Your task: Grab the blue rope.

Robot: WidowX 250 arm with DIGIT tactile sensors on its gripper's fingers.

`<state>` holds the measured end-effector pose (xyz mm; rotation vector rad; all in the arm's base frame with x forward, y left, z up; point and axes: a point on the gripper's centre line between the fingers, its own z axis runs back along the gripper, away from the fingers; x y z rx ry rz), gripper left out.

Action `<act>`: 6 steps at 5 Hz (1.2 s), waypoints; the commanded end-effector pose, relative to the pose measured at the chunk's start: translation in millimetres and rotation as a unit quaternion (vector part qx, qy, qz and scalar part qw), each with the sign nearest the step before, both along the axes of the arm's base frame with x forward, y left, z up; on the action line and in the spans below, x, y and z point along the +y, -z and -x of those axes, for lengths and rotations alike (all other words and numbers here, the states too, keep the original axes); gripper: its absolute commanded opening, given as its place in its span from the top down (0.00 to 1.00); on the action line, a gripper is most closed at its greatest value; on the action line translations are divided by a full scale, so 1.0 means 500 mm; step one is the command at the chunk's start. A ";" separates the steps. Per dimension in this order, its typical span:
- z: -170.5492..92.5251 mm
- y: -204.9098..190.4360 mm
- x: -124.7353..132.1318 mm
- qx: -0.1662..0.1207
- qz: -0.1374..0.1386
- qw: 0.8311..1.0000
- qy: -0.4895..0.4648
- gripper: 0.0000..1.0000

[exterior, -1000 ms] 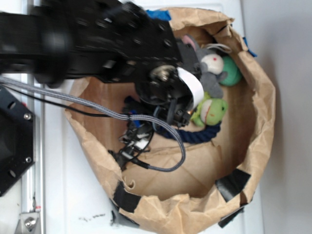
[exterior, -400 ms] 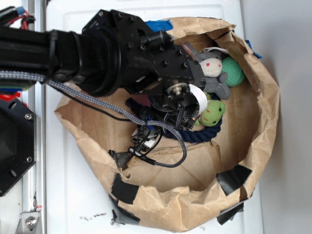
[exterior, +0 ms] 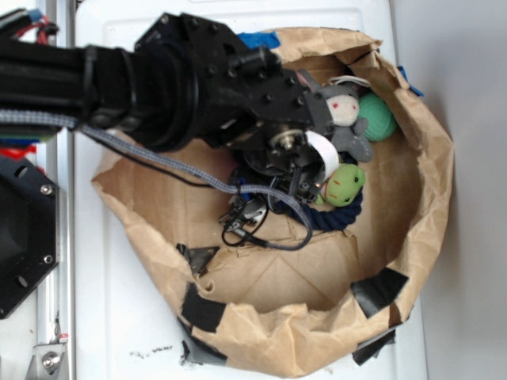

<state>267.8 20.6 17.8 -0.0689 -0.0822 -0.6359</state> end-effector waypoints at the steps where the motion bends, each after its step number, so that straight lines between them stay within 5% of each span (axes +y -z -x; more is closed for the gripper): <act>1: 0.008 0.000 -0.022 0.002 0.001 1.000 0.005 1.00; 3: 0.013 -0.045 -0.015 -0.016 -0.006 1.000 -0.013 1.00; 4: 0.036 -0.145 -0.018 -0.036 0.005 0.997 -0.073 1.00; 6: 0.038 -0.301 0.021 -0.014 0.016 0.969 -0.244 1.00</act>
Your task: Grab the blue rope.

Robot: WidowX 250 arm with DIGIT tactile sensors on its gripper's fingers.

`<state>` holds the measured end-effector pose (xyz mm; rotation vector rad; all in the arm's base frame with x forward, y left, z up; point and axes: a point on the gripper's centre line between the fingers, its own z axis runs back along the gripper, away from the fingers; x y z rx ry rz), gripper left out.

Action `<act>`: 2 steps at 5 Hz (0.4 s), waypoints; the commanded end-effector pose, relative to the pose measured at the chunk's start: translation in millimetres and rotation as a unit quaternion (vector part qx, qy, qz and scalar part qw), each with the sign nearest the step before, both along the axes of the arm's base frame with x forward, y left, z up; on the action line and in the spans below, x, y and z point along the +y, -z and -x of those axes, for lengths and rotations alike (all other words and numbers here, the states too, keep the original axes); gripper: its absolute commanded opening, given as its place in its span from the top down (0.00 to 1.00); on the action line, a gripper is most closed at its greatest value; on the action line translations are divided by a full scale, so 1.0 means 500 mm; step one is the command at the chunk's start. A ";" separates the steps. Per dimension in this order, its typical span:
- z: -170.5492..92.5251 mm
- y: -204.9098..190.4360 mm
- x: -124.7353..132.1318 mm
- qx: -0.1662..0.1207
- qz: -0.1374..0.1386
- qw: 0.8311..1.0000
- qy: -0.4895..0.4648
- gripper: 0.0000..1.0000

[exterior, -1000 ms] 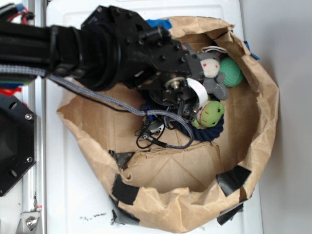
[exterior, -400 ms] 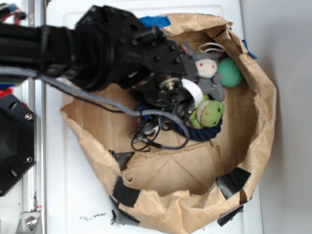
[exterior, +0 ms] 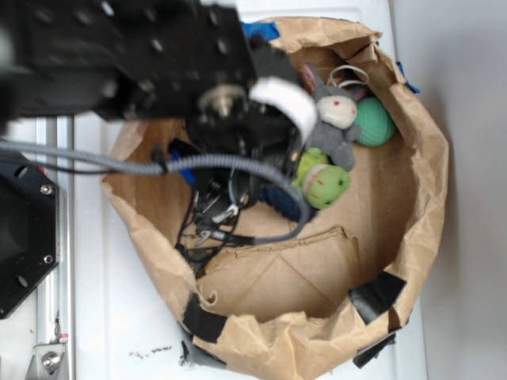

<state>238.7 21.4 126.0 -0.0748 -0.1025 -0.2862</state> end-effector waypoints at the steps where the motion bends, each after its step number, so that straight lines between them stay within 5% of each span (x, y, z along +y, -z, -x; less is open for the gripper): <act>1: -0.020 -0.104 0.027 0.025 0.005 0.993 -0.115 1.00; 2: -0.010 -0.123 0.025 0.022 0.000 0.990 -0.137 1.00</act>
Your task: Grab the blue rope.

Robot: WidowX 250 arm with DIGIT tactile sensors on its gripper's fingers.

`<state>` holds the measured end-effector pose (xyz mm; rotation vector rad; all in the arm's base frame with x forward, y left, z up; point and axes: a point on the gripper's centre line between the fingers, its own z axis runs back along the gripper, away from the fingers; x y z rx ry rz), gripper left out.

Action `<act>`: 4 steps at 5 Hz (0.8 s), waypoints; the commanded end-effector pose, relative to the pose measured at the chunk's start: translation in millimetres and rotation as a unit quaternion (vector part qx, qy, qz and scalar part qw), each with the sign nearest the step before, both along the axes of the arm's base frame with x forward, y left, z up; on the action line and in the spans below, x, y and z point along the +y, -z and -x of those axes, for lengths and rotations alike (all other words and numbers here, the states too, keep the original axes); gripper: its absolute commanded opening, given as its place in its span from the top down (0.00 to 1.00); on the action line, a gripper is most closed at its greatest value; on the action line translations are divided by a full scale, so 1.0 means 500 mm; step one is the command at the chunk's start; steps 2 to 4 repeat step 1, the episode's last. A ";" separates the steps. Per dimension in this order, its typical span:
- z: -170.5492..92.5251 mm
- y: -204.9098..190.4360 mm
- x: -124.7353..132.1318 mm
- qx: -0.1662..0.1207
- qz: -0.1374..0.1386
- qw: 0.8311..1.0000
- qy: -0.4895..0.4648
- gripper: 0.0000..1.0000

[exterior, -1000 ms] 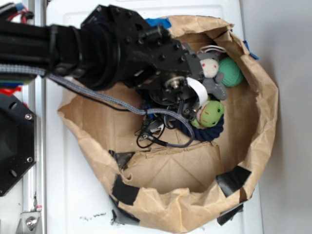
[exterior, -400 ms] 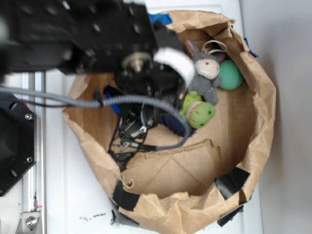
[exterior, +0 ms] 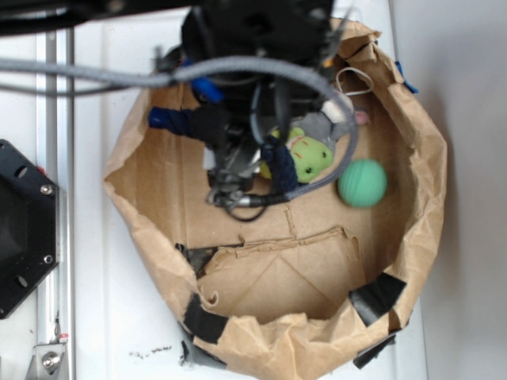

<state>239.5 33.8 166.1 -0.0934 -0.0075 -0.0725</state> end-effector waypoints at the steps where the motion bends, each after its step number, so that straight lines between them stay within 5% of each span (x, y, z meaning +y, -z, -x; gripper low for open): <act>1: -0.013 -0.037 0.000 -0.030 -0.015 0.999 -0.043 1.00; 4: -0.013 -0.037 0.000 -0.030 -0.015 0.999 -0.043 1.00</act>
